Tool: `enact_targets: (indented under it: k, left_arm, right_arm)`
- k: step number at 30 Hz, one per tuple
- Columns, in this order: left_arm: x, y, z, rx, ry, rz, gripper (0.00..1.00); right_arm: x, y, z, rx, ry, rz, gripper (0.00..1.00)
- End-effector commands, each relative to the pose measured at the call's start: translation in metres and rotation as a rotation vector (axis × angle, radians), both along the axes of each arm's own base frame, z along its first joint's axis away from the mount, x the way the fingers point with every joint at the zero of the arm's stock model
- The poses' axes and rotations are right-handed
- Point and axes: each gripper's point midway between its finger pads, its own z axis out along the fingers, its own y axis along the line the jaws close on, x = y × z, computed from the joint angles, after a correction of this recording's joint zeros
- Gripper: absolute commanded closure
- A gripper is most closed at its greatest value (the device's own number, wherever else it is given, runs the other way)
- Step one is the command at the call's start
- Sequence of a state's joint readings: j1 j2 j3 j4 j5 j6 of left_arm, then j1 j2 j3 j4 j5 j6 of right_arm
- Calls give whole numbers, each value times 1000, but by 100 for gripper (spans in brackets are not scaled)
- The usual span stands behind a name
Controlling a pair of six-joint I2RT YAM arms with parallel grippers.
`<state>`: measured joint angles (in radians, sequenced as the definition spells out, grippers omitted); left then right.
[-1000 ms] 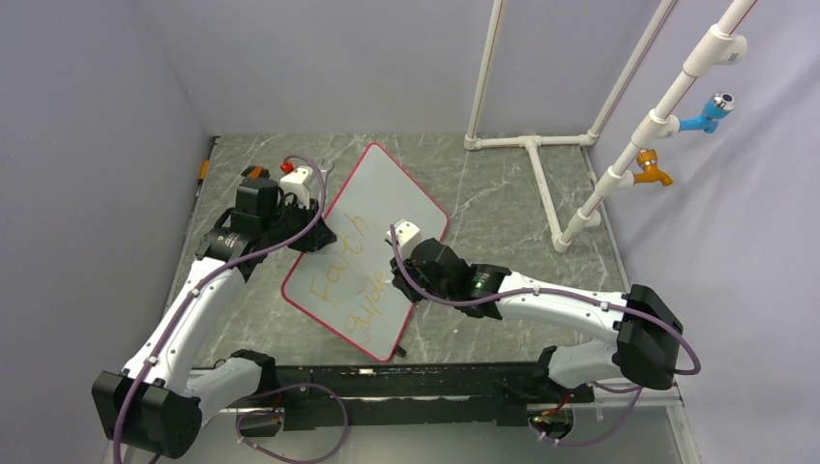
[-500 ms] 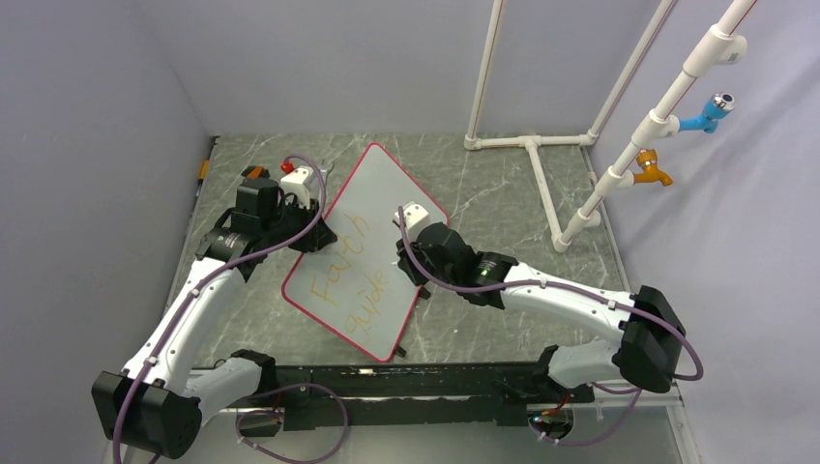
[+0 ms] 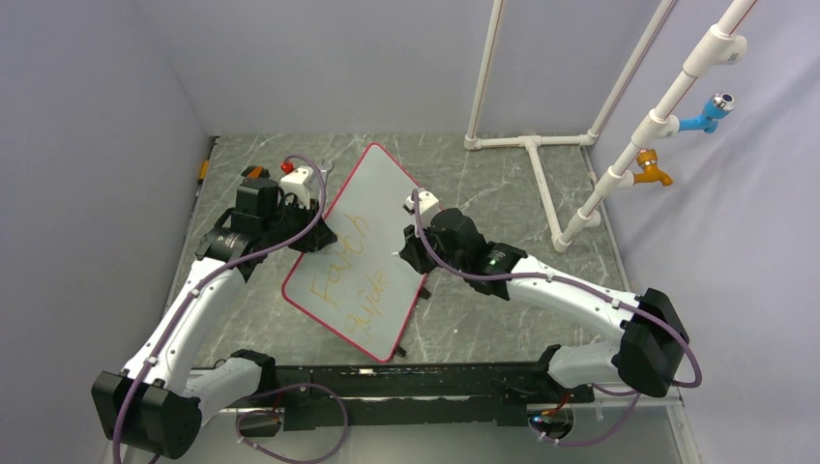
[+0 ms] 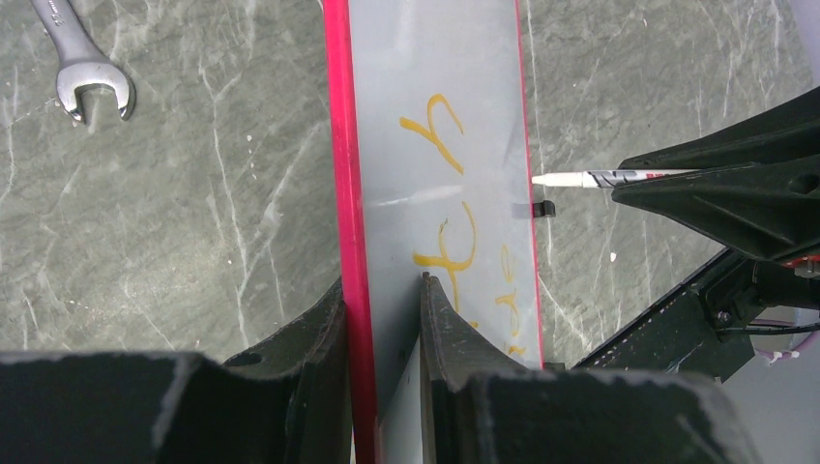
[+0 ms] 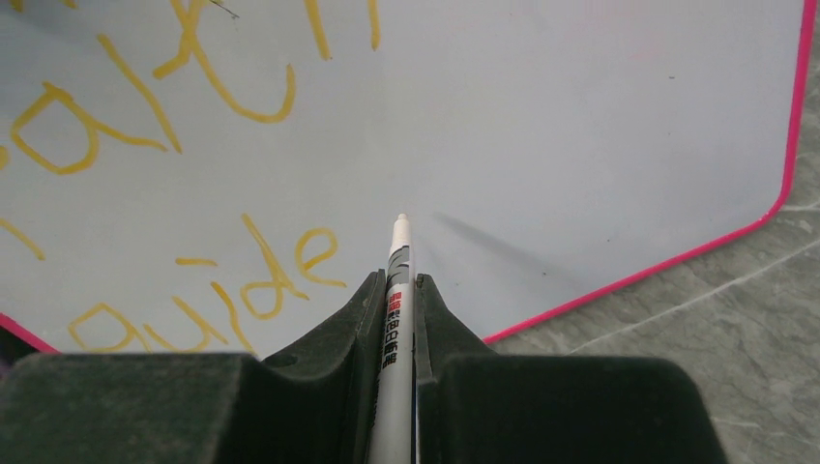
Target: Write a sentence on the whiteboard
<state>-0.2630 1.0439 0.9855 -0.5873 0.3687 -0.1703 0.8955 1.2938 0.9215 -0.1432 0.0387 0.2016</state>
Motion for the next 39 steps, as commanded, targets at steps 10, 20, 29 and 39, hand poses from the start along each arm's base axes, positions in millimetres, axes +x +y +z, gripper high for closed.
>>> enact_targets:
  k: [10, 20, 29, 39]
  left_arm:
    - [14, 20, 2, 132, -116, 21, 100]
    - [14, 20, 2, 132, -115, 19, 100]
    - [14, 20, 2, 131, -115, 18, 100]
    - [15, 20, 2, 131, -116, 19, 100]
  right_arm:
    - [11, 18, 29, 126, -28, 54, 100]
    - [16, 22, 25, 125, -16, 67, 100]
    - [17, 28, 21, 126, -6, 79, 100]
    - [15, 35, 9, 116, 28, 108, 100]
